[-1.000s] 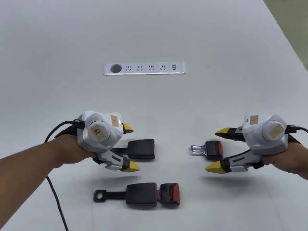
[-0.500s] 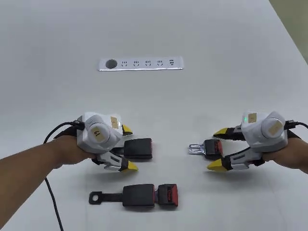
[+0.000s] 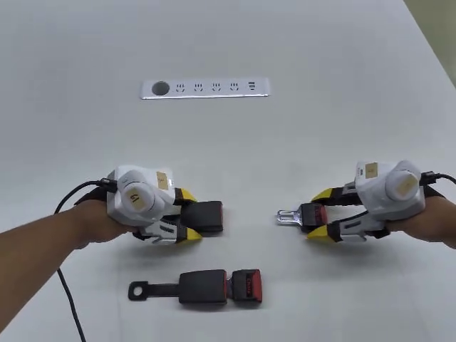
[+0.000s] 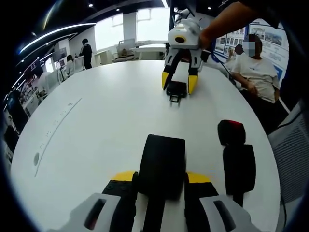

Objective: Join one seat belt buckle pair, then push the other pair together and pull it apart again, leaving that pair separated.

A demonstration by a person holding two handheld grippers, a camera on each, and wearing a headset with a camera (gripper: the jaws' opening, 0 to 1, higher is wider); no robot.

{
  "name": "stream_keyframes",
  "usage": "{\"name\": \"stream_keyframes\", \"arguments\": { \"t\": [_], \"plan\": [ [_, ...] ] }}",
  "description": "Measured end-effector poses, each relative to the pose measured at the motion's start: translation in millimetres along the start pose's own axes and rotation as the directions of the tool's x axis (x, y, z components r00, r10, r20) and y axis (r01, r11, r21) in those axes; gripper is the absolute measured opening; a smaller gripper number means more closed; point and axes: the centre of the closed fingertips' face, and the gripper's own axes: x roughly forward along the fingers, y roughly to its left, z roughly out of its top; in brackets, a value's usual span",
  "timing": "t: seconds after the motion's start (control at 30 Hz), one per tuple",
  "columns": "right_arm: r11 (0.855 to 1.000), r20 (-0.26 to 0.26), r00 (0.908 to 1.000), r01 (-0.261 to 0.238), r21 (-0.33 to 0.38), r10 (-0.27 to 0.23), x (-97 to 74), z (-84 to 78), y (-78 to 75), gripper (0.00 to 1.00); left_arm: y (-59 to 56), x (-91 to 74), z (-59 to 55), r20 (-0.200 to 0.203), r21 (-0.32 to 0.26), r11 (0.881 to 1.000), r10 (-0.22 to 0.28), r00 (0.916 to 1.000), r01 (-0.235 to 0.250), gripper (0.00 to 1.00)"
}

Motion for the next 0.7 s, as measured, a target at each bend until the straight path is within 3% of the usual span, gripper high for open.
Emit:
{"name": "stream_keyframes", "arguments": {
  "t": [0.2, 0.7],
  "plan": [
    [1.000, -0.016, 0.9999, 0.004, -0.031, -0.004, 2.1, 1.3, -3.8, 0.36, 4.0, -0.1, 4.5, 0.010, 0.034, 0.999, -0.017, 0.9998, 0.017, 0.36],
    [0.999, -0.086, 0.9963, 0.002, -0.046, -0.006, 3.7, 0.2, -5.0, 0.34, 11.6, -4.3, 7.2, 0.003, 0.030, 1.000, -0.002, 1.0000, 0.002, 0.35]
  ]
}}
